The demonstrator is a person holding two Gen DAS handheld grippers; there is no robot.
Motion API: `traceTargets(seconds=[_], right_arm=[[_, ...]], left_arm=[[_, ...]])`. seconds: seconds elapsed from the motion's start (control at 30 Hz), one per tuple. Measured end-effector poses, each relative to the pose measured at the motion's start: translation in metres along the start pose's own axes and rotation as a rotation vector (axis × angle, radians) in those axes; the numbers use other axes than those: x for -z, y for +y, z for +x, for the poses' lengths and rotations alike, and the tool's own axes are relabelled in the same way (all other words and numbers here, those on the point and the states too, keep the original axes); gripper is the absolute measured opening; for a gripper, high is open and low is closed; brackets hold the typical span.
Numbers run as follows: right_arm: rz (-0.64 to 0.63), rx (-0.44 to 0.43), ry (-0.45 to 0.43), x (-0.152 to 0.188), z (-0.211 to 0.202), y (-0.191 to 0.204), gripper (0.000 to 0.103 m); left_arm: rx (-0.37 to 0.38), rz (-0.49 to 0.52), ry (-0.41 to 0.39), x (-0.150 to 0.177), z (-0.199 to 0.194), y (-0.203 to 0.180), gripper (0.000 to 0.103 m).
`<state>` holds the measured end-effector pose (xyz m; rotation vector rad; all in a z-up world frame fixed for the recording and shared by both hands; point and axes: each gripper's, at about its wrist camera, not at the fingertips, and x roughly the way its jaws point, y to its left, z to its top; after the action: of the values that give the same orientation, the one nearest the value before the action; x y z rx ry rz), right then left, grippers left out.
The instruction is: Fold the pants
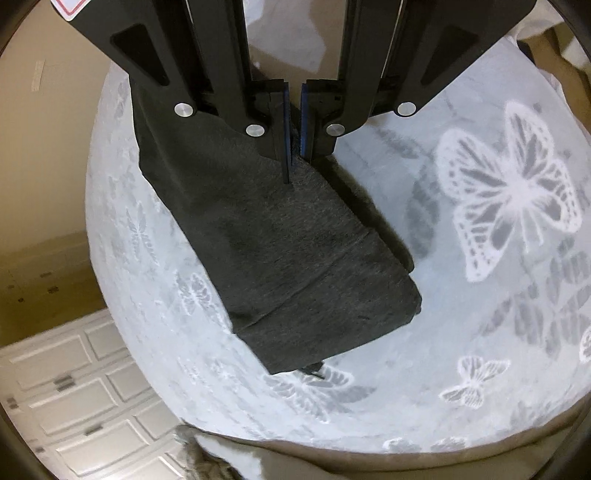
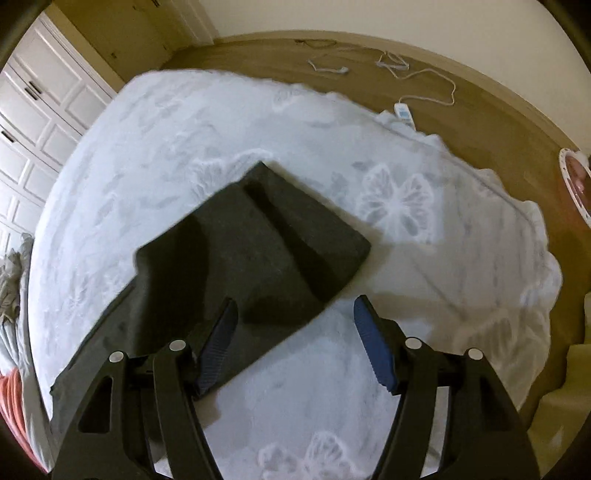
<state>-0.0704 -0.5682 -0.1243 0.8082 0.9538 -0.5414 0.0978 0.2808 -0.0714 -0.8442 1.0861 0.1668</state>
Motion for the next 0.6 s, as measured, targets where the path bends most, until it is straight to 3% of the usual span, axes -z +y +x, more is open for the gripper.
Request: traceTargets(seconds=[0.07, 0.1, 0.13, 0.2, 0.27, 0.33, 0.4, 0.43, 0.5, 0.57, 0.6], right_arm=[[-0.032, 0.016, -0.038, -0.006, 0.004, 0.006, 0.049], [-0.045, 0.014, -0.054, -0.007, 0.004, 0.008, 0.013], [-0.052, 0.022, -0.058, -0.007, 0.002, 0.014, 0.006], [-0.078, -0.019, -0.138, -0.015, -0.021, 0.021, 0.006], [-0.123, -0.047, -0.275, -0.022, -0.056, 0.027, 0.002], [-0.160, 0.038, -0.365, -0.030, -0.065, 0.026, 0.002], [-0.166, 0.187, -0.308, -0.036, -0.035, 0.014, 0.001], [-0.124, 0.200, -0.205, -0.036, -0.007, -0.004, 0.001], [-0.046, 0.183, -0.124, -0.036, 0.010, -0.026, 0.001], [-0.011, 0.152, -0.175, -0.040, -0.009, -0.030, 0.006], [-0.008, 0.131, -0.221, -0.040, -0.022, -0.026, 0.013]], left_arm=[[-0.009, -0.018, -0.006, -0.001, 0.003, 0.000, 0.002], [-0.013, -0.019, -0.010, -0.001, 0.004, -0.001, 0.002], [-0.016, -0.017, -0.016, -0.001, 0.005, -0.003, 0.002], [-0.023, -0.009, -0.034, -0.001, 0.003, -0.004, 0.002], [-0.036, -0.003, -0.039, -0.002, 0.005, -0.004, 0.002], [-0.053, -0.005, -0.027, -0.003, 0.010, -0.002, 0.002], [-0.075, -0.004, -0.010, -0.004, 0.017, -0.001, 0.002], [-0.079, -0.002, -0.007, -0.003, 0.019, 0.000, 0.002], [-0.086, 0.004, -0.004, -0.003, 0.020, 0.000, 0.003], [-0.089, 0.000, -0.009, -0.003, 0.019, 0.001, 0.005], [-0.094, -0.002, -0.013, -0.002, 0.018, 0.000, 0.005]])
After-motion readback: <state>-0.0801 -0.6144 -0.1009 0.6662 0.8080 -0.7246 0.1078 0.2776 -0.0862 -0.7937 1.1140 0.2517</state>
